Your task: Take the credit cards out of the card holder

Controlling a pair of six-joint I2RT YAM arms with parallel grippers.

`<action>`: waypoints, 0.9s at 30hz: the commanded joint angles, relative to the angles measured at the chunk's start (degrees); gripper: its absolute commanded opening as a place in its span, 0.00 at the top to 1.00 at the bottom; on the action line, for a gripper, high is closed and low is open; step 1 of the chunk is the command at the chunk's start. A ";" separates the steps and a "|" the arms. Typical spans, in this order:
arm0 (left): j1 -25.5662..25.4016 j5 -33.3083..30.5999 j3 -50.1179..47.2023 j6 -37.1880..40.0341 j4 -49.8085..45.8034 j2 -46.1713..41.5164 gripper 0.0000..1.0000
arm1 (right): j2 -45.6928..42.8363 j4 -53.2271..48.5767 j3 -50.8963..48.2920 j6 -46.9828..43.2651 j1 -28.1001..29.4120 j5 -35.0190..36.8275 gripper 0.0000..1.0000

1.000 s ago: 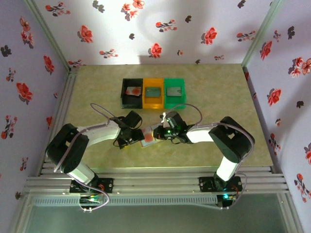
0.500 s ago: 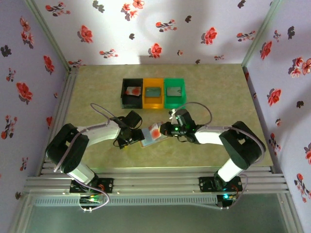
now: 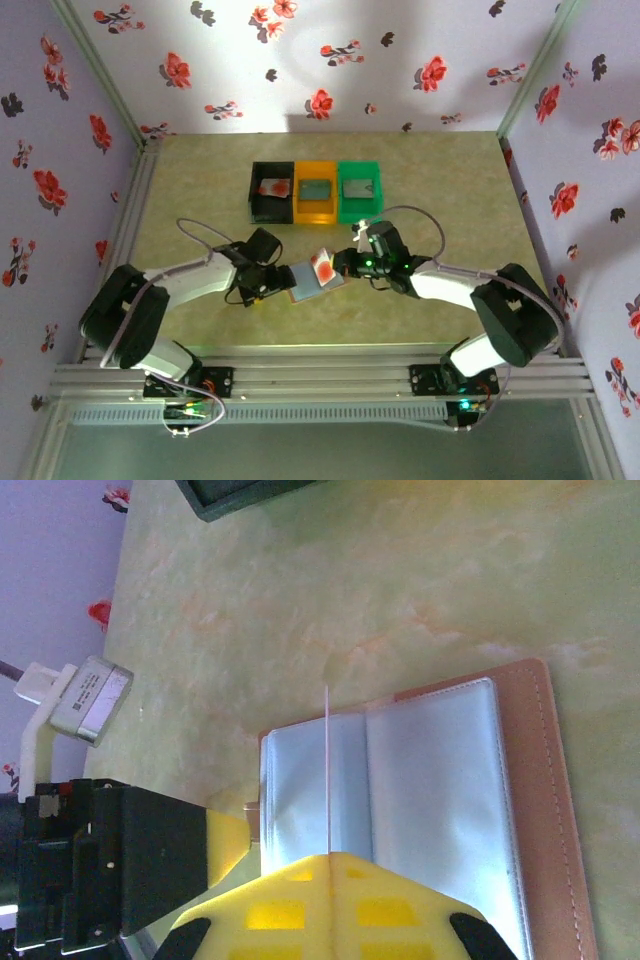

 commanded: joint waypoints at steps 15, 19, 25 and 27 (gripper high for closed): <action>8.52 22.31 -11.34 6.22 30.99 -14.32 0.12 | -10.04 -2.40 0.47 -1.12 -0.50 -5.78 1.00; 9.96 26.19 -13.27 4.40 38.14 -14.21 0.12 | -11.19 -1.50 -0.09 -0.92 -0.50 -7.45 1.00; 10.32 30.73 -15.33 0.41 50.70 -12.79 0.12 | -11.65 0.06 -0.58 -0.32 -0.54 -10.11 1.00; 10.32 32.06 -16.10 -1.56 55.66 -11.74 0.13 | -11.84 0.35 -0.68 -0.28 -0.50 -10.98 1.00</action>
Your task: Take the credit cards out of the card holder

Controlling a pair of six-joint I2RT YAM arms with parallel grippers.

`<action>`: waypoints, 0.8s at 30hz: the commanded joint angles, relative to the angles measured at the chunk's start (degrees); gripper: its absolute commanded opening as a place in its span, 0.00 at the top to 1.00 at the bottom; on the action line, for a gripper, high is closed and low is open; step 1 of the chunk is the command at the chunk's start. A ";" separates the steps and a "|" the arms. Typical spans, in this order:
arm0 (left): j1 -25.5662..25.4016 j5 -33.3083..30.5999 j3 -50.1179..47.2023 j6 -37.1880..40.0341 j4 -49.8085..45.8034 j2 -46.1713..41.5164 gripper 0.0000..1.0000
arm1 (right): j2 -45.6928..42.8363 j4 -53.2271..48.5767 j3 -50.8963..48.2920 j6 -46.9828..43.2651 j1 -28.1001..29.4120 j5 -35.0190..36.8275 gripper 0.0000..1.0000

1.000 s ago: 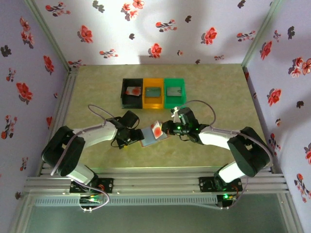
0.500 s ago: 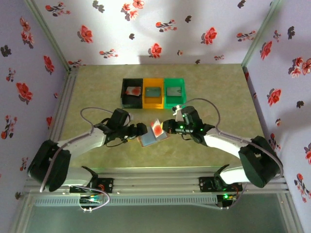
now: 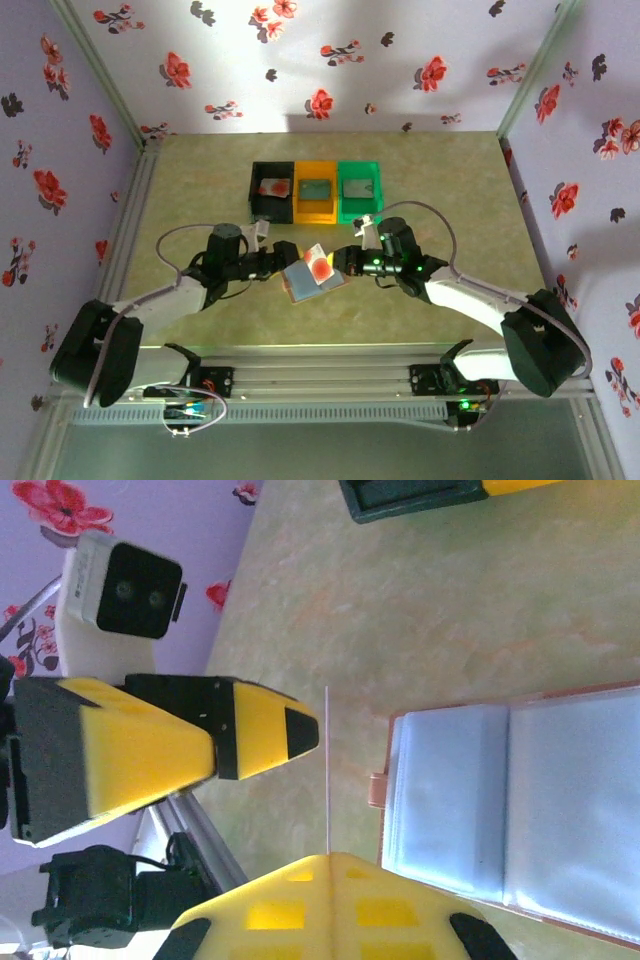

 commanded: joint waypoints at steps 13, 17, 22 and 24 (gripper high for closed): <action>0.35 8.76 -4.47 -11.34 29.71 9.32 0.23 | -1.69 7.12 -1.34 2.20 -0.29 -7.33 1.00; 0.43 9.34 -5.83 -15.22 37.53 11.24 0.29 | -1.29 7.42 -1.34 2.41 -0.28 -7.48 1.00; 0.11 9.64 -7.30 -19.99 46.54 14.09 0.43 | -0.27 8.67 -1.43 2.97 -0.08 -7.96 1.00; -0.25 9.65 -7.45 -20.47 47.23 14.59 0.47 | 0.05 8.96 -1.35 3.10 0.03 -7.96 1.00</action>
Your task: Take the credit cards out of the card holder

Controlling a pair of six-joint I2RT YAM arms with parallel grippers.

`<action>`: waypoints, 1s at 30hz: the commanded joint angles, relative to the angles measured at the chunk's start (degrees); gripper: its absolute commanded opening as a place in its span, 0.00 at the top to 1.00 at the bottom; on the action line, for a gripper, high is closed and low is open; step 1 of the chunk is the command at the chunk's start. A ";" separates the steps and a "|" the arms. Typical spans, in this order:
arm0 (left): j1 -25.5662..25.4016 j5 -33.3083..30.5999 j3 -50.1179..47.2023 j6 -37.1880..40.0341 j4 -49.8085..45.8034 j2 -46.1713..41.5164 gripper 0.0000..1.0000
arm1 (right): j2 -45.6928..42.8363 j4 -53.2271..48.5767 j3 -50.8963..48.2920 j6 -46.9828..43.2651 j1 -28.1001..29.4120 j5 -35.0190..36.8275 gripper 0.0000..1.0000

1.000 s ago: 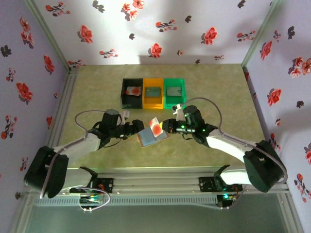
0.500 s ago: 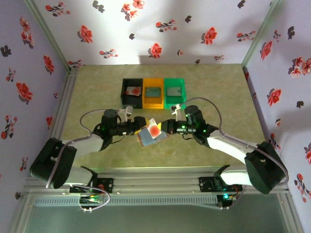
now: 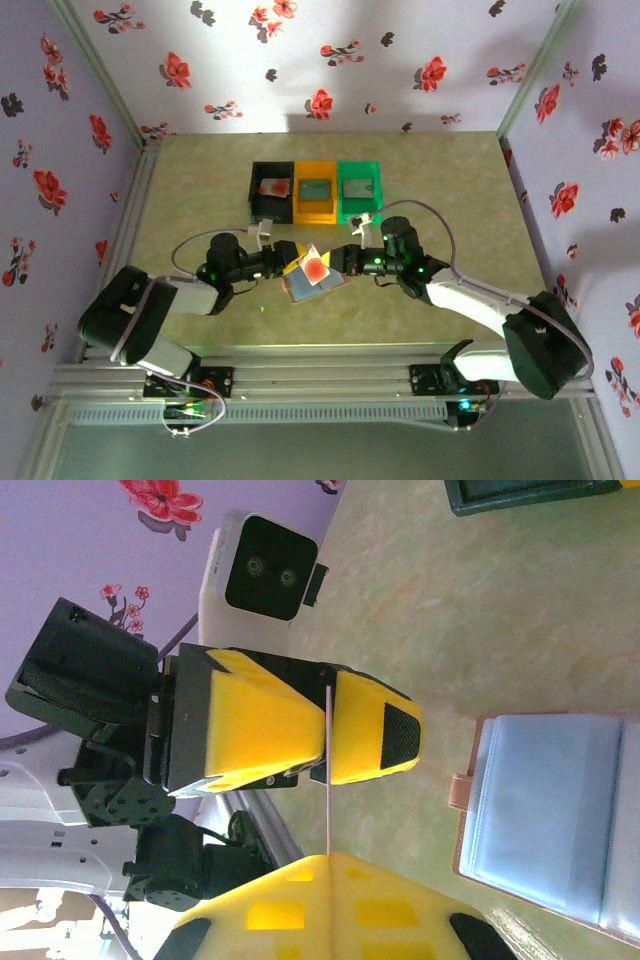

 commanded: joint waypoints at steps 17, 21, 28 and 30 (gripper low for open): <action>-2.25 0.35 -0.98 -2.53 7.74 -1.32 0.82 | 3.01 3.50 -0.45 1.81 0.15 -1.32 1.00; -2.34 -0.41 -1.39 -2.53 7.70 -1.55 0.96 | 2.77 2.69 -0.18 1.90 0.09 -0.44 1.00; -2.56 -7.37 -2.90 -2.29 7.07 -4.82 1.00 | -2.19 3.75 -2.18 2.58 -0.17 6.20 0.60; -3.46 -11.15 -3.31 -1.55 6.22 -6.58 1.00 | -3.24 9.49 -4.64 5.06 -0.04 7.09 0.46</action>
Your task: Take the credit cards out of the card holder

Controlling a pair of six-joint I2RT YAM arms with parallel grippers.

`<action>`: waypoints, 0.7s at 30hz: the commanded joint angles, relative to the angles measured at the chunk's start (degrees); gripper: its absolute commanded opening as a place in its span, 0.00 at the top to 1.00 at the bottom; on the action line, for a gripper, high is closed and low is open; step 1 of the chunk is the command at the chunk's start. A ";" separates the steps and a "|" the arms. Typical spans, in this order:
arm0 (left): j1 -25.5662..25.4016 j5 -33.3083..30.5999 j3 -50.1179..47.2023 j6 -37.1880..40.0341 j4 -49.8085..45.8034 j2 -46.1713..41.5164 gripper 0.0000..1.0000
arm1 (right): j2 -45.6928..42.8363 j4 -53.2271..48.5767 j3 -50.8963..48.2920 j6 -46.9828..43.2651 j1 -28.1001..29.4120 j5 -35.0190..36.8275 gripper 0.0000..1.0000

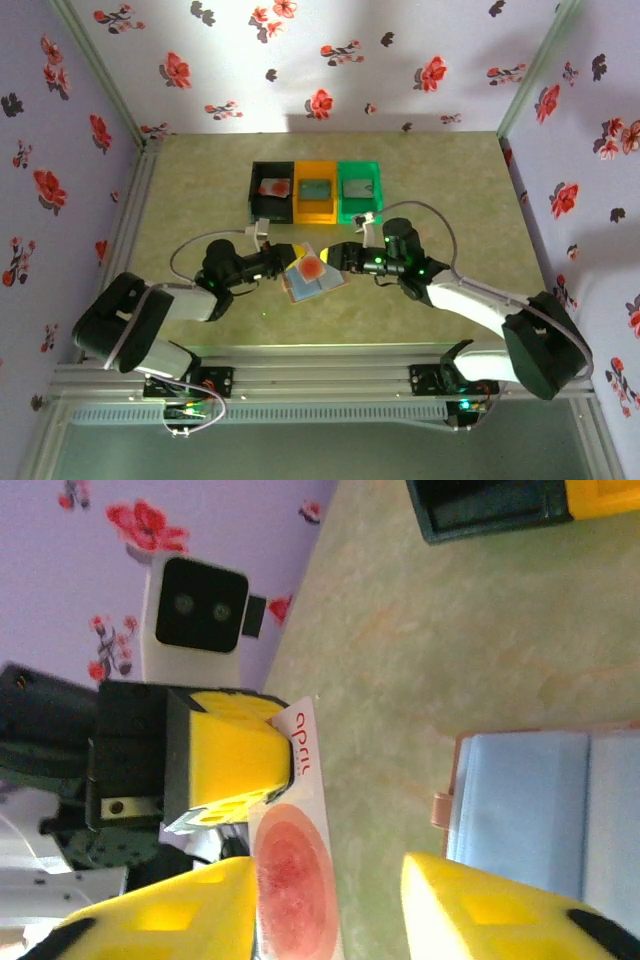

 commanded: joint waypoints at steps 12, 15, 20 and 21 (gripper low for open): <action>-7.26 -18.27 0.74 7.16 -4.43 -10.76 1.00 | -3.49 25.42 -9.49 6.22 8.75 14.26 0.39; -7.63 -19.55 0.87 7.17 -4.10 -10.99 1.00 | -2.26 28.03 -9.84 6.76 9.66 14.50 0.47; -8.72 -20.58 1.62 7.08 -3.57 -11.21 1.00 | 0.95 33.64 -10.17 9.06 10.36 14.59 0.69; -8.94 -20.86 1.62 7.04 -3.61 -11.37 1.00 | 1.41 34.80 -10.17 9.31 10.42 14.51 0.73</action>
